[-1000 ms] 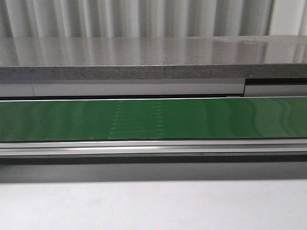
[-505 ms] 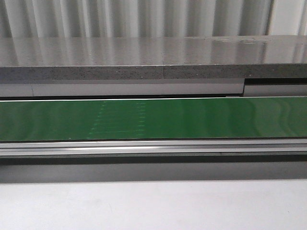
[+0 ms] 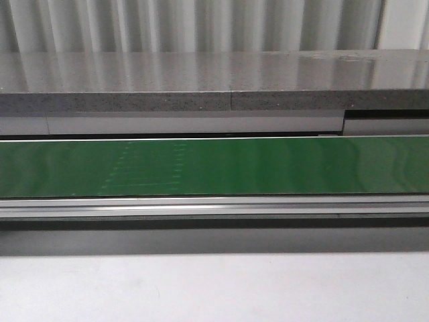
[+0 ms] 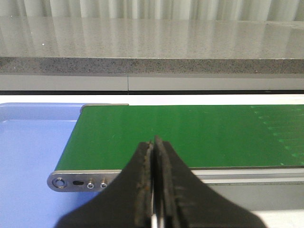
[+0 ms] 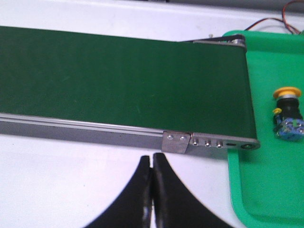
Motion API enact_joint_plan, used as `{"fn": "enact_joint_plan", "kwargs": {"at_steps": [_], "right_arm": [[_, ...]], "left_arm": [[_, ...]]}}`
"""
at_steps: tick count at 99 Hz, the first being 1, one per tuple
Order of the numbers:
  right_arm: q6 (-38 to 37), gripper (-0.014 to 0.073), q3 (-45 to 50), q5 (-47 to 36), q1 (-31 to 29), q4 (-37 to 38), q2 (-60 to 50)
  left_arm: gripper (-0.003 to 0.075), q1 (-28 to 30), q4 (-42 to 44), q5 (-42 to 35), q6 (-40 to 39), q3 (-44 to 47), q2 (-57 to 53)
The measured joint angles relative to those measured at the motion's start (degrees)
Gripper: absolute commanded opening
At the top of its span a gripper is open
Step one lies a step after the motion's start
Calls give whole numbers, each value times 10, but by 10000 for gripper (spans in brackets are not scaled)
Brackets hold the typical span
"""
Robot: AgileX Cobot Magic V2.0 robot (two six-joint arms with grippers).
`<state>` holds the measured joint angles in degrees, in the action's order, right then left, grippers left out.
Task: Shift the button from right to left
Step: 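Move the right gripper toward the yellow push button on the green tray, then lower the open right gripper around the yellow push button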
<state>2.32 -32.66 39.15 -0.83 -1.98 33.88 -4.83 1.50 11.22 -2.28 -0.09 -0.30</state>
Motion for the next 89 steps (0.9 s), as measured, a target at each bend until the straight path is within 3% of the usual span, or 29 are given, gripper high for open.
{"fn": "enact_joint_plan", "kwargs": {"at_steps": [18,28,61,89], "right_arm": [[0,-57,-36,24,0,0,97],[-1,20,-63,33,0,0,153],[-2,513,-196,66,0,0,344],[-13,539,-312,117,-66,-2,470]], "left_arm": [[-20,0,0,0,0,0,0],[-20,0,0,0,0,0,0],[-20,0,0,0,0,0,0],[-20,0,0,0,0,0,0]]}}
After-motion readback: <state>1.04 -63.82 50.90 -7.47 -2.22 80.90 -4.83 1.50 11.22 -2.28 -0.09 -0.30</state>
